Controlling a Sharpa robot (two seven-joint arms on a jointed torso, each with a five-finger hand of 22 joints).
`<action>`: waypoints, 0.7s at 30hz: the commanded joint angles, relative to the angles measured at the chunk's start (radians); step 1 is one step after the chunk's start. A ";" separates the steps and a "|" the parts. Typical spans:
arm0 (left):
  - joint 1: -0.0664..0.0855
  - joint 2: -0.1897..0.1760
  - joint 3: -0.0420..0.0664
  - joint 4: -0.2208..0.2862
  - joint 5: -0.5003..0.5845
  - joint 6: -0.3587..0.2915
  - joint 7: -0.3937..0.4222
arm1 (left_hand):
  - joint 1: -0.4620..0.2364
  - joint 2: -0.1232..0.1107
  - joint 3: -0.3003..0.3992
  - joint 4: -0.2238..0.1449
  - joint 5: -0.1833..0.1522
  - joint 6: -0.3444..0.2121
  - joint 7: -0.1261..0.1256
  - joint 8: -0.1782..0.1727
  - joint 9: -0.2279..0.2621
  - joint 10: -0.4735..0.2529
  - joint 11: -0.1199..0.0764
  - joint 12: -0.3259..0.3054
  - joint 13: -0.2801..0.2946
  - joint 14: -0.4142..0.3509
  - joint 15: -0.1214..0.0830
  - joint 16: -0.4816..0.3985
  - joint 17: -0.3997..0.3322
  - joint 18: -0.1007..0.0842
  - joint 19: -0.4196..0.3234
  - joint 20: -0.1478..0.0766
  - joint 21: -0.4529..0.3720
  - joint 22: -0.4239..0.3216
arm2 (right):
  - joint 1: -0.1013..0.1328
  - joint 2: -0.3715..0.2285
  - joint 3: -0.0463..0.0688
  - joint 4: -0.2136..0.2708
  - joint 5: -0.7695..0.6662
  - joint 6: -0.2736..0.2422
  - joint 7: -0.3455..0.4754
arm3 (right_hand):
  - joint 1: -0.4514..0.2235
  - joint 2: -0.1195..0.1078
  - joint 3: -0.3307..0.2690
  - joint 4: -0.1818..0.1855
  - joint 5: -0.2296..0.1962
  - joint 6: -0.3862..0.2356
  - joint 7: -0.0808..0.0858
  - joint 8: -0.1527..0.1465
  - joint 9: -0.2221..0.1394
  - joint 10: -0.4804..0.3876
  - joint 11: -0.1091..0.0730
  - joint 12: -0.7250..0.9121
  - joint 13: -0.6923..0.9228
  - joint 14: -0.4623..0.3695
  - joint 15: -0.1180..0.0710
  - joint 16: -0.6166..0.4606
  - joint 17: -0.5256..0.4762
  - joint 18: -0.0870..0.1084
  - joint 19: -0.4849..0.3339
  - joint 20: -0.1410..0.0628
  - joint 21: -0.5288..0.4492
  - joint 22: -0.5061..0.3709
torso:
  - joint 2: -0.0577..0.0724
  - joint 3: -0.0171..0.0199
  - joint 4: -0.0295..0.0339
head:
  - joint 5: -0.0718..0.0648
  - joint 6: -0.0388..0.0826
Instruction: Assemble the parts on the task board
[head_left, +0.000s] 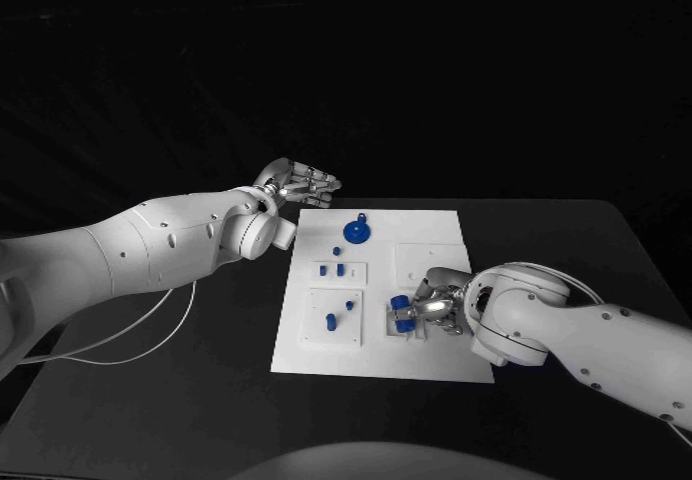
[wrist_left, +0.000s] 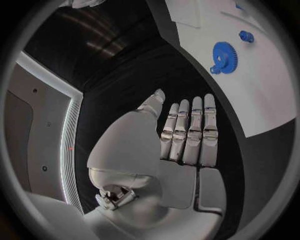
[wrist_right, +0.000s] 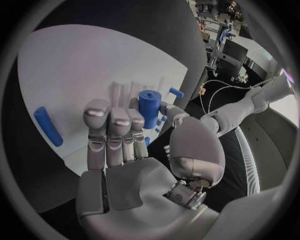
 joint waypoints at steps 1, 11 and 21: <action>-0.001 0.001 0.001 0.003 0.006 0.011 0.005 | -0.007 0.005 -0.004 0.004 -0.004 -0.008 0.000 0.000 0.001 -0.003 0.001 -0.003 0.000 -0.002 0.005 -0.003 0.002 0.010 0.006 0.004 -0.006 -0.001 | -0.002 0.008 -0.005 -0.008 -0.016 0.034 -0.004 | 0.018 0.029 0.147 -0.155 0.008 0.006 -0.003 0.004 -0.002 0.002 -0.005 -0.005 -0.001 -0.003 -0.006 -0.004 0.001 -0.009 0.055 -0.004 -0.006 0.002 | 0.000 0.0004 -0.0003 | 0.001 -0.001; -0.001 0.001 0.001 0.003 0.006 0.012 0.004 | -0.007 0.005 -0.004 0.004 -0.004 -0.008 0.000 0.000 0.001 -0.003 0.001 -0.003 0.000 -0.002 0.005 -0.003 0.002 0.010 0.006 0.004 -0.006 -0.001 | -0.004 0.015 -0.009 -0.012 -0.017 0.033 -0.004 | 0.019 0.031 0.136 -0.158 0.019 0.008 -0.004 0.004 -0.007 0.003 -0.006 -0.007 -0.004 -0.003 -0.007 -0.005 0.001 -0.010 0.055 -0.004 -0.008 0.002 | -0.001 0.0008 -0.0012 | 0.002 -0.002; -0.001 0.002 0.001 0.002 0.006 0.014 0.002 | -0.007 0.005 -0.004 0.004 -0.004 -0.008 0.000 0.000 0.001 -0.003 0.001 -0.003 0.000 -0.002 0.005 -0.003 0.002 0.010 0.006 0.004 -0.006 -0.001 | -0.006 0.018 -0.010 -0.017 -0.018 0.032 -0.004 | 0.014 0.030 0.108 -0.139 -0.050 0.010 -0.004 0.003 -0.018 0.003 -0.005 -0.006 -0.004 -0.003 -0.006 -0.005 0.002 -0.009 0.055 -0.004 -0.009 0.003 | 0.000 0.0001 -0.0009 | 0.003 -0.004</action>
